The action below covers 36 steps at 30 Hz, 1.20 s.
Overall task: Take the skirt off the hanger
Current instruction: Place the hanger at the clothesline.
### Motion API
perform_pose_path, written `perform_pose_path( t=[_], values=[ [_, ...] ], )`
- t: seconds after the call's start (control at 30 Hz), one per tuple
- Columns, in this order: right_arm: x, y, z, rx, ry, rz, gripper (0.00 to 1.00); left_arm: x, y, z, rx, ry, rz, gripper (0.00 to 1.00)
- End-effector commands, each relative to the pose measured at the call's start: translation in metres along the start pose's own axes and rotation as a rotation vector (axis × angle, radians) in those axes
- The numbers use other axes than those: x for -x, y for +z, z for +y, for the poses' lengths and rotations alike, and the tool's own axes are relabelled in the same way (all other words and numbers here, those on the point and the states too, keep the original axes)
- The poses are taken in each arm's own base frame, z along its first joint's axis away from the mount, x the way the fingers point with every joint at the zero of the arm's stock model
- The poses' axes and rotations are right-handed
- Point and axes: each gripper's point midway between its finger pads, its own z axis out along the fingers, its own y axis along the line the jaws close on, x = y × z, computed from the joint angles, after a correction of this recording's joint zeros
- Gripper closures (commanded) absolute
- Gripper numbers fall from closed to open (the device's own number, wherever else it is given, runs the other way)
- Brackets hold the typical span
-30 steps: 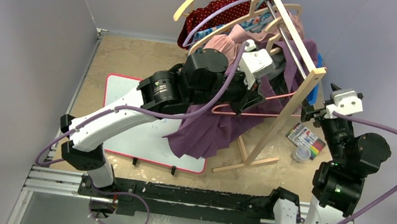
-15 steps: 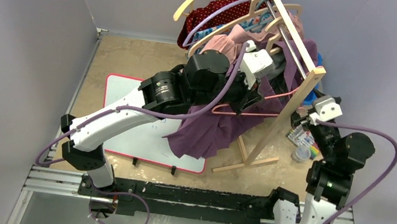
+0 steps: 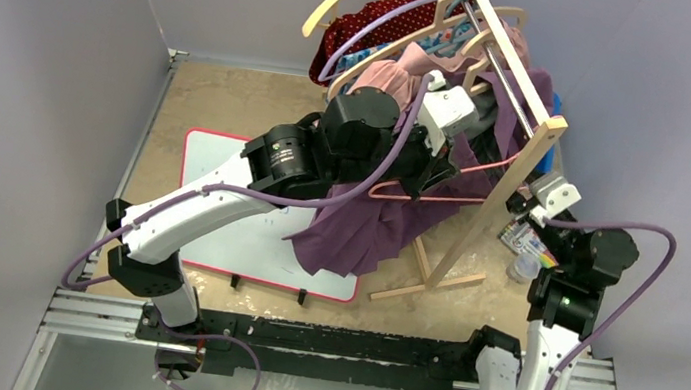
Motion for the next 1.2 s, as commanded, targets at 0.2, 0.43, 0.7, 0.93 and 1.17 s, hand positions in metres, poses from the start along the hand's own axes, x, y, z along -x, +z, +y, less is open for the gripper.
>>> perform_pose_path(
  t=[0.2, 0.43, 0.7, 0.93, 1.17],
  values=[
    [0.049, -0.012, 0.015, 0.029, 0.022, -0.067, 1.00, 0.034, -0.018, 0.005, 0.048, -0.019, -0.110, 1.00],
    [0.063, -0.015, 0.021, 0.052, 0.063, -0.070, 1.00, 0.047, -0.038, 0.010, 0.079, -0.056, -0.165, 0.56],
    [0.072, -0.015, 0.020, 0.069, -0.010, -0.097, 1.00, 0.074, -0.092, 0.015, 0.108, -0.104, -0.301, 0.00],
    [0.106, -0.014, 0.010, 0.090, -0.118, -0.123, 1.00, 0.070, -0.120, 0.027, 0.171, -0.101, -0.300, 0.00],
    [0.122, -0.010, 0.004, 0.132, -0.181, -0.117, 1.00, 0.065, -0.147, 0.038, 0.224, -0.129, -0.335, 0.00]
  ],
)
